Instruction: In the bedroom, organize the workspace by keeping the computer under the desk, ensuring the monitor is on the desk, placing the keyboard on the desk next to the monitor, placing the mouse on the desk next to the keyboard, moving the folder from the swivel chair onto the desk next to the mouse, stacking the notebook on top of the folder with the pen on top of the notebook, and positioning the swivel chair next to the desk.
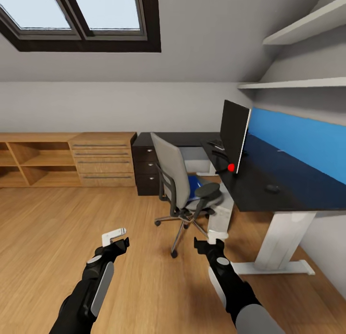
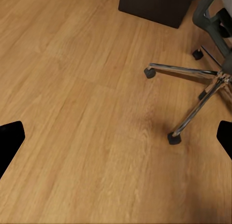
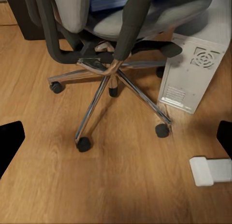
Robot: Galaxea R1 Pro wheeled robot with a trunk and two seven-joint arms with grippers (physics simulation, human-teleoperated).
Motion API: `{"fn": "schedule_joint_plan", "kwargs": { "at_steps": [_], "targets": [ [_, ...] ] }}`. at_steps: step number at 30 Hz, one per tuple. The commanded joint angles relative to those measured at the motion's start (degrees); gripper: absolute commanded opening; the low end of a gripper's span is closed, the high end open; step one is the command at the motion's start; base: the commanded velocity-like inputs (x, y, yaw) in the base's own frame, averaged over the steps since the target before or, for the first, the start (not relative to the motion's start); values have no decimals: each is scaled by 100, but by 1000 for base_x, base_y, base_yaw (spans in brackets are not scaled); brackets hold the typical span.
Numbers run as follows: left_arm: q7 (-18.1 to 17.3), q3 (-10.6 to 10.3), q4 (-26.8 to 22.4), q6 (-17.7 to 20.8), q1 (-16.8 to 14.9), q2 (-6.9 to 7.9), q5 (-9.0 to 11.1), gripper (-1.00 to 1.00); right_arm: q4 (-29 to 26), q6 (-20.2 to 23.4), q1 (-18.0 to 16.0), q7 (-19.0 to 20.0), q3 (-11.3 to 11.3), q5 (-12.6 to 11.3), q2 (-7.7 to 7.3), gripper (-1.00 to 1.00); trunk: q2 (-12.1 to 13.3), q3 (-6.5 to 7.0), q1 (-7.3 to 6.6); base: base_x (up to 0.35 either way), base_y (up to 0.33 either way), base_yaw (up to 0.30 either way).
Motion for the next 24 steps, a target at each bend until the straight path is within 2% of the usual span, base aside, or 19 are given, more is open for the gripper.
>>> {"fn": "schedule_joint_plan", "kwargs": {
  "at_steps": [1,24],
  "targets": [
    [33,4,-10,20,-3,-3,59,100,-79,64,26,-22,0,47,2,100,-44,-24,22,0,0,0],
    [34,-3,-22,29,-3,-12,57,100,-244,169,76,-22,-5,47,2,100,-967,-437,527,0,0,0]
  ]
}}
